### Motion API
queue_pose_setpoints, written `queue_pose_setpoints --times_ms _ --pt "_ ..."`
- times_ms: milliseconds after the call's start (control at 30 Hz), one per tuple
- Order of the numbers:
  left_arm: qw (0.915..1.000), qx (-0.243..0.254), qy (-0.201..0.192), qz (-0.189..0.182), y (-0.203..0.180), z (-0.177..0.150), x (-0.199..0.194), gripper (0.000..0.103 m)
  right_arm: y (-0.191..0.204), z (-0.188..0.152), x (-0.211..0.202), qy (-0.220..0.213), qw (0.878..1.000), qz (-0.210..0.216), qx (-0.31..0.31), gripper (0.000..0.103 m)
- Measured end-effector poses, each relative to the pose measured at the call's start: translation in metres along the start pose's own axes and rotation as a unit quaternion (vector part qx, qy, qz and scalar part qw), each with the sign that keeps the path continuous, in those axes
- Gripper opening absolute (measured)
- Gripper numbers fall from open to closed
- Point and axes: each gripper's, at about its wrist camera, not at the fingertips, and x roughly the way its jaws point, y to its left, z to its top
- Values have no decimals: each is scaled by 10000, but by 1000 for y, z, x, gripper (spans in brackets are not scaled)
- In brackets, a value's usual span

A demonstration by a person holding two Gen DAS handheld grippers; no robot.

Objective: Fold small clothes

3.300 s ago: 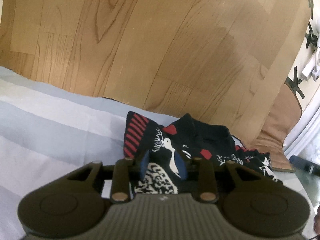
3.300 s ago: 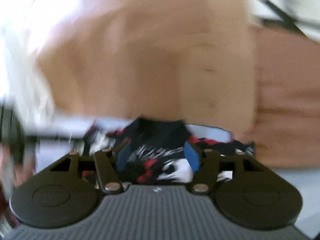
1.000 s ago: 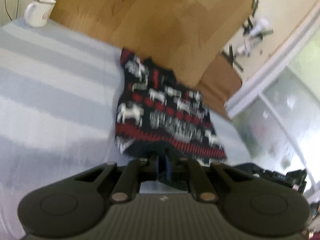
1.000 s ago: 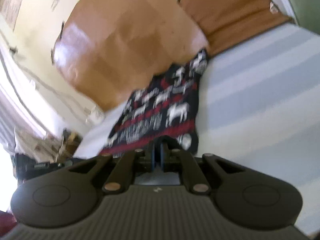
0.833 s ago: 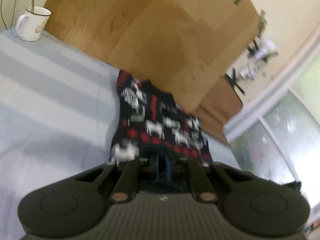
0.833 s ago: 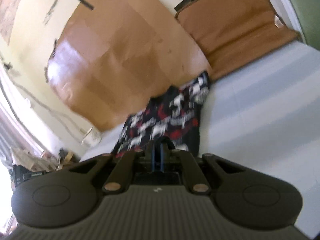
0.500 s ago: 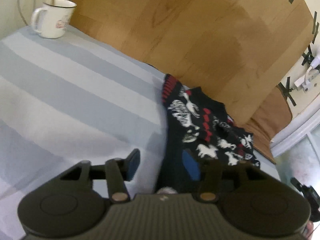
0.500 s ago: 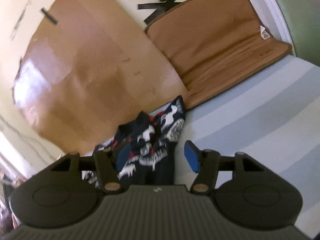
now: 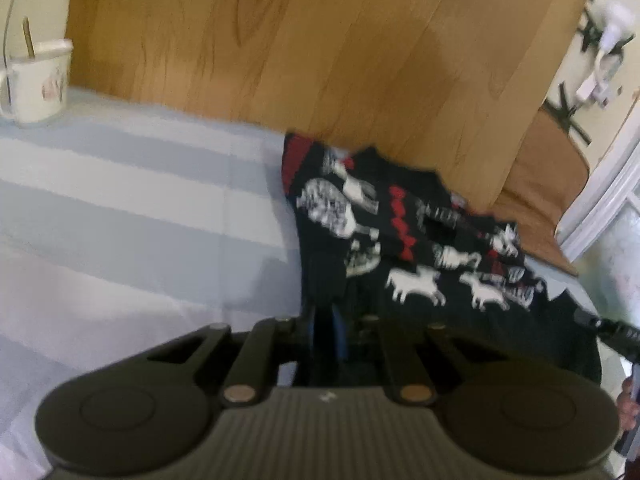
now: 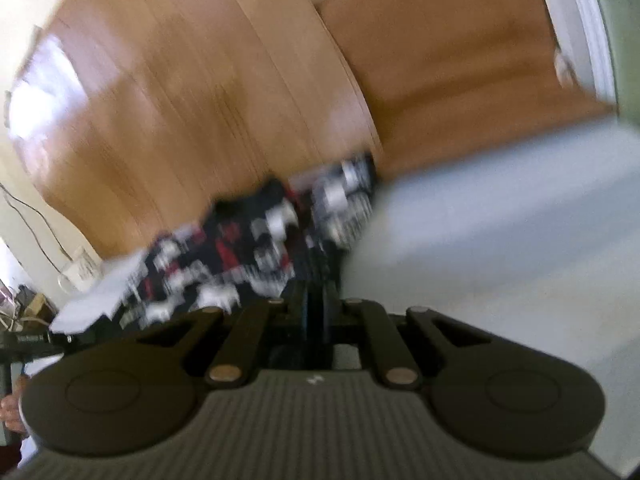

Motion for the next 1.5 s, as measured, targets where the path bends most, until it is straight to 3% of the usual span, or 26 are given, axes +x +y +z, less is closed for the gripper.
queue_pose_setpoints --times_ms 100,200,267,300,367,433,500,567,667,733,800,833,867,967,1067,1200,1233,1300,1333,1500 --pt "9994 -235 -221 -127 8 6 -5 8 8 8 1 -295 9995 62 -114 9" --pt "9993 -133 -91 347 5 9 20 7 9 8 39 90 9990 -392 -168 10" --pt "9977 -16 -5 675 3 6 35 13 1 1 60 457 9975 -525 -142 19" --pt "9974 -6 -25 722 4 6 33 15 -4 -1 56 419 9981 -446 16 29" --pt "9978 -45 -91 662 8 6 19 35 -15 0 34 383 9977 -180 537 43" --pt "9982 -157 -148 565 16 6 -2 44 -22 -3 -2 112 9974 206 684 46" --pt "9988 -336 -139 330 27 2 -25 49 -24 -11 -35 20 9978 335 575 52" --pt "9986 -525 -23 82 35 -5 -41 63 -25 -26 -63 8 9981 451 429 53" --pt "9973 -656 211 -270 37 -22 -54 74 -15 -48 -78 115 9989 435 149 53" --pt "9959 -664 382 -477 32 -32 -53 74 -9 -58 -79 269 9991 309 -107 53" --pt "9947 -664 517 -587 24 -40 -45 67 -5 -63 -71 410 9985 319 -153 51" --pt "9949 -656 557 -531 20 -42 -39 44 -3 -64 -63 444 9983 342 -142 48" --pt "9966 -608 491 -271 14 -42 -36 19 0 -64 -58 479 9980 373 -191 14" --pt "9941 -920 522 -245 22 -38 -33 15 16 -53 -60 228 9977 53 -643 11" --pt "9934 -1004 481 -291 33 -35 -40 15 21 -39 -77 -39 9937 -374 -1060 10" --pt "9951 -732 650 -144 25 -42 -31 20 13 -49 -62 556 9899 -590 -1160 12" --pt "9954 -689 652 -139 24 -42 -33 22 12 -53 -57 756 9888 -558 -1163 15" --pt "9951 -736 636 -188 25 -43 -39 33 12 -54 -64 683 9902 -584 -1073 41" --pt "9952 -749 602 -169 27 -44 -44 43 9 -52 -72 577 9921 -589 -946 46" --pt "9975 -628 308 -90 34 -39 -69 51 -5 -34 -108 80 9986 -402 -320 49"
